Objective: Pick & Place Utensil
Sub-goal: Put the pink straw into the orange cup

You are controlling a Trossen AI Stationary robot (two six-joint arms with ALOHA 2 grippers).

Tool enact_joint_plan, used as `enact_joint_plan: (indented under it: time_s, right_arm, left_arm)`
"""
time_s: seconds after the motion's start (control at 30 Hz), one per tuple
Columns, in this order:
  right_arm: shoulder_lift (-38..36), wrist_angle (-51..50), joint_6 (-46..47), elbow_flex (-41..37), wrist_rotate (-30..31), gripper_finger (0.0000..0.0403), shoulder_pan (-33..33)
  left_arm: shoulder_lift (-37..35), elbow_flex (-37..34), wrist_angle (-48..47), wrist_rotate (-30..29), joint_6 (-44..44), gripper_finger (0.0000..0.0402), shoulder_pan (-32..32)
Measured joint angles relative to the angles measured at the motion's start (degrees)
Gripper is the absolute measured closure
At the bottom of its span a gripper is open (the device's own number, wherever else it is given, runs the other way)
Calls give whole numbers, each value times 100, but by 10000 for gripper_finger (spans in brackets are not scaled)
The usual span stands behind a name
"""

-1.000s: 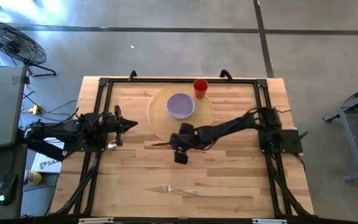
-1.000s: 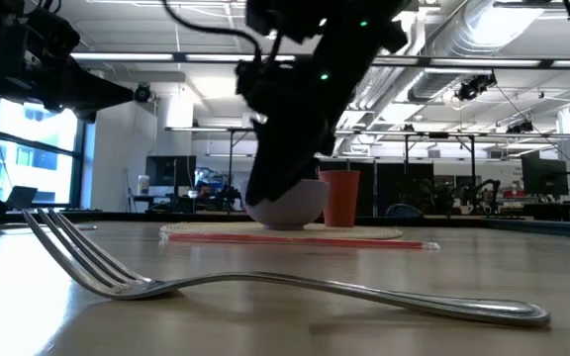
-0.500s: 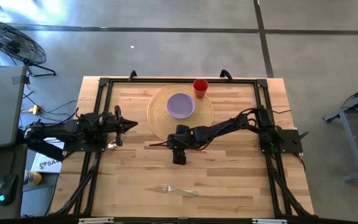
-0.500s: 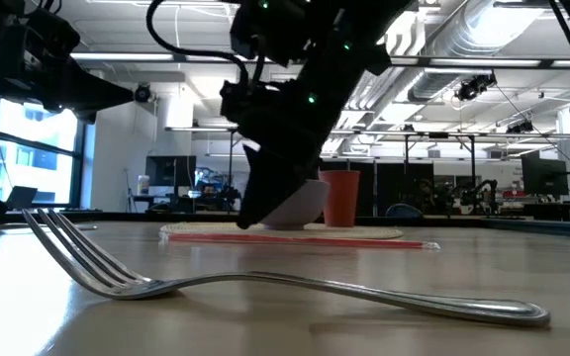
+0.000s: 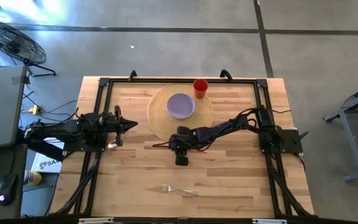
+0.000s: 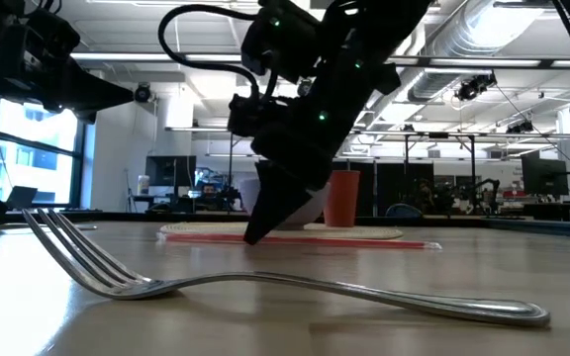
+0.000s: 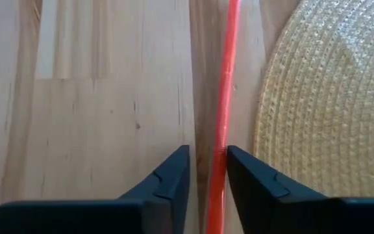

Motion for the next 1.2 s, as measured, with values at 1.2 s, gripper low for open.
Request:
enact_joint_plan:
  time_s: [1.2]
  right_arm:
    - [-406,-1672,576,-21,-318,338,-9]
  left_arm:
    - [0,-4,2,-7,1,394,0]
